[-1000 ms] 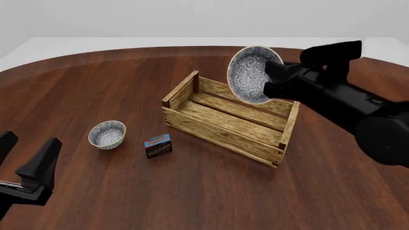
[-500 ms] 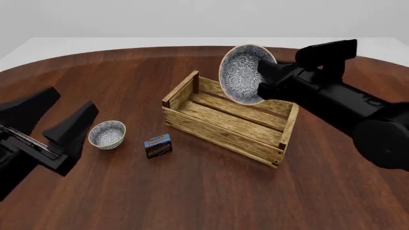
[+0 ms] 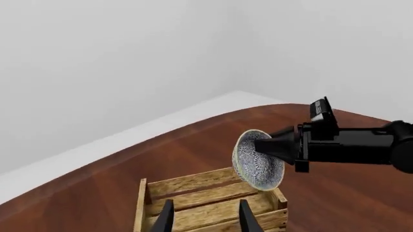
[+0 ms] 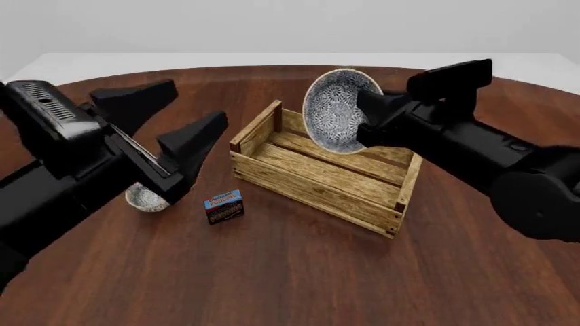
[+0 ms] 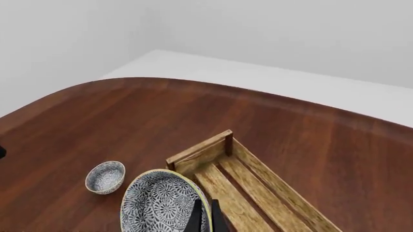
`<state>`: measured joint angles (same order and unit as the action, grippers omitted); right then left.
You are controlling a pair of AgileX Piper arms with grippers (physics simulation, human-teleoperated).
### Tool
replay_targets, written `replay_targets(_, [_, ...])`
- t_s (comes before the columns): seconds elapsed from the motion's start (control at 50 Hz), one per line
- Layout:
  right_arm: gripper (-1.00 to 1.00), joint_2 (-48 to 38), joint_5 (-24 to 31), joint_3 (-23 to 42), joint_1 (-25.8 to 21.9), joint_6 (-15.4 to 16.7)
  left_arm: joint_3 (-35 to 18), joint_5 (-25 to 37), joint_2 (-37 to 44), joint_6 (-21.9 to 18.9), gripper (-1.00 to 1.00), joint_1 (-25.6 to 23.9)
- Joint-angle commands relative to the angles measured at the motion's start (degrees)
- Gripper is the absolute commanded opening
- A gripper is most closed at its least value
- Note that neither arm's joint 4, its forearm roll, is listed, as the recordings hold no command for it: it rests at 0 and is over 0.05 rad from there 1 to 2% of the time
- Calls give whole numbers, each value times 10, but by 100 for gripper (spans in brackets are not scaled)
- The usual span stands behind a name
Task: Stack the right bowl on the left bowl and place them in the tray.
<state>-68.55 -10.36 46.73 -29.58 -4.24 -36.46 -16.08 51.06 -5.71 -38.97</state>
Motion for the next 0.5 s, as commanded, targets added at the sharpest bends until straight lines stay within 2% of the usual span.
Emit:
replay_targets(0.02, [-100,-8,-1,6,-1,0,-59,-9,77,-14,100,-21])
replay_targets(0.5, [-100,-22,-5,6,-10,-3,-137,-32,208,2,100,-36])
